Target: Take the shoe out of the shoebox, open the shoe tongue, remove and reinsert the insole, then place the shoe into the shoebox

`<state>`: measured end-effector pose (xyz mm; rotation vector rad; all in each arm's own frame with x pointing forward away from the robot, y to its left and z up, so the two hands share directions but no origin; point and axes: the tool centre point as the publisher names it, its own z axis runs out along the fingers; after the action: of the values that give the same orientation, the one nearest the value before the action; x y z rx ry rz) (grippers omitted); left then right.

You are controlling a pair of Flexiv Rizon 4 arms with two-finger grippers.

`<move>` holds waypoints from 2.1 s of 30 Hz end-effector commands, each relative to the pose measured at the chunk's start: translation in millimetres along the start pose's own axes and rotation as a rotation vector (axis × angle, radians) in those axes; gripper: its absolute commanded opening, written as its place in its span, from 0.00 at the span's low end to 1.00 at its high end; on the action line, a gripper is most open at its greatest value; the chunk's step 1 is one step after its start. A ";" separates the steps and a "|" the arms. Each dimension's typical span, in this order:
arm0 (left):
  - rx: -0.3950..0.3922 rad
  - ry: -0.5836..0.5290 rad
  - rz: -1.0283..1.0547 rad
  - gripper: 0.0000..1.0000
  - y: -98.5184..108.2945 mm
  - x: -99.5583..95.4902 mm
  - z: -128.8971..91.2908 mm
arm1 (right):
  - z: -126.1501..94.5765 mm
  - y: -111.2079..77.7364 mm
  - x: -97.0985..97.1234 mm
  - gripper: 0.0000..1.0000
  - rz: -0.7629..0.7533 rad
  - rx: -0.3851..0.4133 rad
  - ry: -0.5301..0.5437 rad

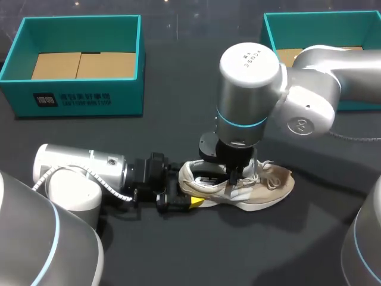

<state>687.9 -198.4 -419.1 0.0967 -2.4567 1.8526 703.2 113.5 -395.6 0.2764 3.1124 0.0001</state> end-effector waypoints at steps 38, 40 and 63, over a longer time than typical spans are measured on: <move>-0.001 0.000 0.001 0.00 1.9 1.9 -1.1 | -13.3 -11.5 29.6 0.00 -0.117 -0.256 0.054; -0.001 0.000 0.001 0.00 1.9 1.9 -1.1 | -15.3 -13.3 26.7 0.00 -0.116 -0.291 0.059; -0.001 0.000 0.001 0.00 1.9 1.9 -1.1 | -45.3 6.6 -2.0 0.00 -0.257 -0.479 0.059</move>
<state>686.9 -198.0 -419.2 0.0958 -2.4566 1.8520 704.4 113.9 -357.5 -0.1055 3.0383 0.7713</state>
